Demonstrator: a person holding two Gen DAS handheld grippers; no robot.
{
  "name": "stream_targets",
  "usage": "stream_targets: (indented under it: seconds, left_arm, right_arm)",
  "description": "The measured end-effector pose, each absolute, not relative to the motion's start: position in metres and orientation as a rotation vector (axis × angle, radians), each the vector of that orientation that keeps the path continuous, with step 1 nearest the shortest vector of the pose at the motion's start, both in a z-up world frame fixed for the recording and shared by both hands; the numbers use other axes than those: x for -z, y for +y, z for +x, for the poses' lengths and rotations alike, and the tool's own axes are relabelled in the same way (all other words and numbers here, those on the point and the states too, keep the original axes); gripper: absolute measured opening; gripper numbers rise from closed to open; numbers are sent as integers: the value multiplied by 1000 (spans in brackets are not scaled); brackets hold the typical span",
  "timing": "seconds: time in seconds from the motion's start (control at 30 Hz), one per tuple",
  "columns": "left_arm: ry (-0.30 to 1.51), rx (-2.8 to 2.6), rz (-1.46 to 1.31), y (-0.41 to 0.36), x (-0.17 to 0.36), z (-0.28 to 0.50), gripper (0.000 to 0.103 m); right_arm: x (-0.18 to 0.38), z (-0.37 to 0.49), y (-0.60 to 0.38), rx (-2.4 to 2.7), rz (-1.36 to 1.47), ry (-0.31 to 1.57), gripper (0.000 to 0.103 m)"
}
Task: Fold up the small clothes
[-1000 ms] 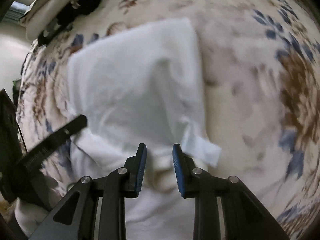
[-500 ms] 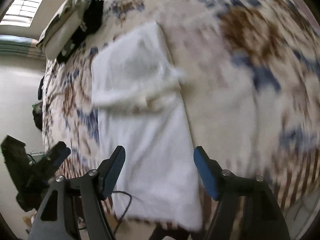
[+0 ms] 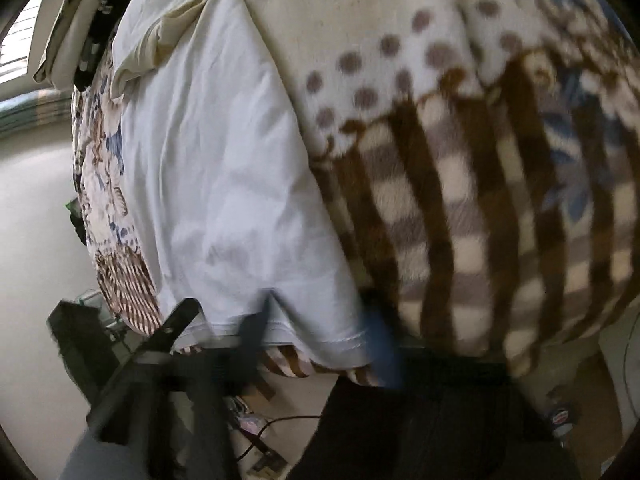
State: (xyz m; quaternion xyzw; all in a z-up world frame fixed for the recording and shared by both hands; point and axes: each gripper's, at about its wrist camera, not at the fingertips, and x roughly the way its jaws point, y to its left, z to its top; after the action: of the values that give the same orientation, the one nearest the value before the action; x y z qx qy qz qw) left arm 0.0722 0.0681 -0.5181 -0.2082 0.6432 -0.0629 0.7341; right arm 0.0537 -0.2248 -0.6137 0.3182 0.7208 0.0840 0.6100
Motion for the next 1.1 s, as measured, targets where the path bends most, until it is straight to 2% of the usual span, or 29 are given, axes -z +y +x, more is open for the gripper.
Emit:
stream_targets:
  seconds: [0.1, 0.33, 0.53, 0.7, 0.77, 0.8, 0.87, 0.9, 1.0, 1.1]
  left_arm:
    - [1352, 177, -499, 64, 493, 76, 5]
    - [1186, 225, -699, 80, 428, 131, 5]
    - [1074, 273, -795, 92, 405, 248, 5]
    - [1089, 283, -813, 101, 423, 360, 8]
    - [1143, 278, -833, 108, 441, 392, 22]
    - [1155, 292, -879, 117, 447, 402, 33]
    - [1127, 303, -966, 133, 450, 404, 53]
    - [1111, 305, -1020, 143, 451, 402, 64]
    - [1115, 280, -1051, 160, 458, 395, 65]
    - [1174, 242, -850, 151, 463, 400, 65]
  right_arm:
    - [601, 50, -222, -215, 746, 1615, 6]
    - [527, 85, -227, -311, 801, 1433, 6]
    - [488, 184, -239, -295, 822, 1292, 5]
    - [481, 290, -246, -236, 812, 1176, 5]
    - [494, 334, -249, -207, 849, 1193, 6]
    - [500, 347, -255, -200, 878, 1209, 9]
    - [507, 360, -260, -169, 898, 1220, 25]
    - [507, 360, -262, -153, 892, 1212, 41]
    - [509, 356, -262, -137, 846, 1215, 45]
    - [525, 356, -259, -139, 814, 1261, 45]
